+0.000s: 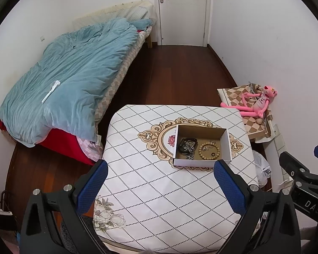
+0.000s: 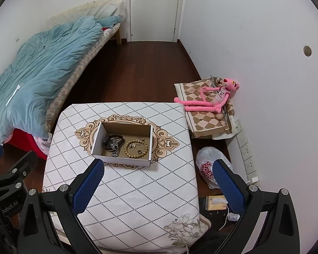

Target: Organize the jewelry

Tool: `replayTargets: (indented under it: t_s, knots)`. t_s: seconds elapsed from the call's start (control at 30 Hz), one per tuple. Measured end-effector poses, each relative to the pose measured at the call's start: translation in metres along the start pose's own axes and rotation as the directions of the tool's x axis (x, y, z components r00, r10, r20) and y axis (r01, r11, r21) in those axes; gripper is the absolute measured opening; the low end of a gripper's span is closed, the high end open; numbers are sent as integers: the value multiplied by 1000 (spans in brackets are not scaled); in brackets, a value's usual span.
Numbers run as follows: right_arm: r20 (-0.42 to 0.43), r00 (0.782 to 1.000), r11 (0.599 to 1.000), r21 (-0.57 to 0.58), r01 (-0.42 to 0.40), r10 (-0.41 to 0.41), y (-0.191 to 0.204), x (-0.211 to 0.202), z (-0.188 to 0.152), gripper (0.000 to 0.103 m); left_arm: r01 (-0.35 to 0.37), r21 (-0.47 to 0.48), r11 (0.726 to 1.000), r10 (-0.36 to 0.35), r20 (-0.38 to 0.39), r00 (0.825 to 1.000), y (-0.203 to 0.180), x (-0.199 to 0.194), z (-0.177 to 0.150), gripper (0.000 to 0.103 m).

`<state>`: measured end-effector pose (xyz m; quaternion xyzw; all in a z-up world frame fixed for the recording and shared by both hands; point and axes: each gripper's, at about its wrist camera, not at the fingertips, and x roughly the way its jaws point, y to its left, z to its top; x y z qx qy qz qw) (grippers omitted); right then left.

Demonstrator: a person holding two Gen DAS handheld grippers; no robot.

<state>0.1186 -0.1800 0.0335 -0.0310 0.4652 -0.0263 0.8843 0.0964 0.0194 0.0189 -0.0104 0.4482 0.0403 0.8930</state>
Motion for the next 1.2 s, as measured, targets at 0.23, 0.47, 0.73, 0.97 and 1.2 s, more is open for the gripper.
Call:
replayTargets:
  t_s: [0.23,0.47,0.73,0.97,1.2]
  knots:
    - [0,1000,1000,-4,3,-3,1,1,0,103,4,1,1000,-4,-3,1000,1,2,-2,102]
    - [-1,1000,1000,-5,3,-3,2,2,-2,103,2,0,1000,-2,-3,1000,1,2,-2,102]
    - [-2,1000,1000,-9,3,-3,3,2,-3,103,1,1,1000,-1,-4,1000,0,2,-2,102]
    - [-3,1000,1000,-8,3,-3,3,2,-3,103,2,2,1000,-2,-3,1000,0,2,-3,102]
    - [-6,1000,1000,-9,3,-3,3,3,-4,103,9,0,1000,-9,-7,1000,-3,3,-3,102]
